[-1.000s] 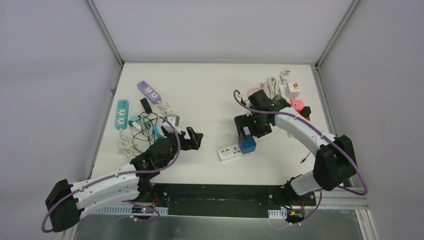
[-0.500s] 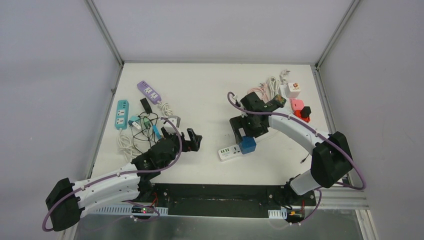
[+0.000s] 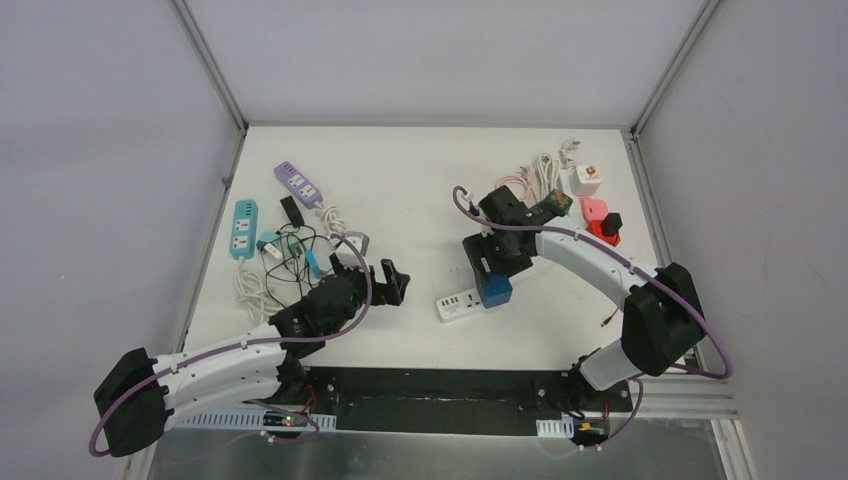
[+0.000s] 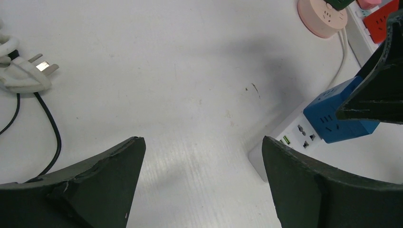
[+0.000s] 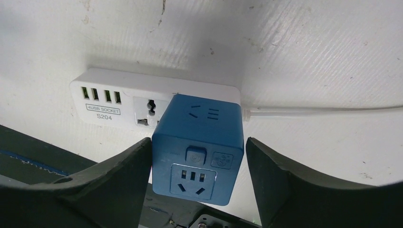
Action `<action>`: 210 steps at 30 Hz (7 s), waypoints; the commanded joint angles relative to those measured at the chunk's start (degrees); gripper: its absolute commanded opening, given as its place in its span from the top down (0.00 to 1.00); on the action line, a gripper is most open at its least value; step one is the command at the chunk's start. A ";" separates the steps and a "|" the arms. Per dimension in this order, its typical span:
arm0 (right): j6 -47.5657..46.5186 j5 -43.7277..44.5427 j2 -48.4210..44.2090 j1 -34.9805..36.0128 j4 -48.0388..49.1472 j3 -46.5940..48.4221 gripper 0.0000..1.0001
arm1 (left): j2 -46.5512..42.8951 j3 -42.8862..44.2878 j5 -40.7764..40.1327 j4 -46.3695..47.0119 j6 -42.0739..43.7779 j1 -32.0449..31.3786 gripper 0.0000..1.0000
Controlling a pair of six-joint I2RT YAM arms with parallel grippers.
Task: Pull the plug off the socket
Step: Remove the plug from the socket.
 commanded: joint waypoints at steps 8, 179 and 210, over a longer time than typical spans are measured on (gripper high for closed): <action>-0.77 0.12 -0.57 0.31 -0.06 0.35 0.44 | 6.60 0.41 15.88 13.68 4.63 0.02 0.03; -19.79 -21.90 -3.62 -12.95 -2.61 2.55 1.00 | 52.54 26.74 29.79 9.31 26.57 -6.50 1.00; -21.01 -27.79 -1.39 -16.56 -5.66 5.68 1.00 | 54.36 27.56 31.84 8.69 26.58 -5.18 1.00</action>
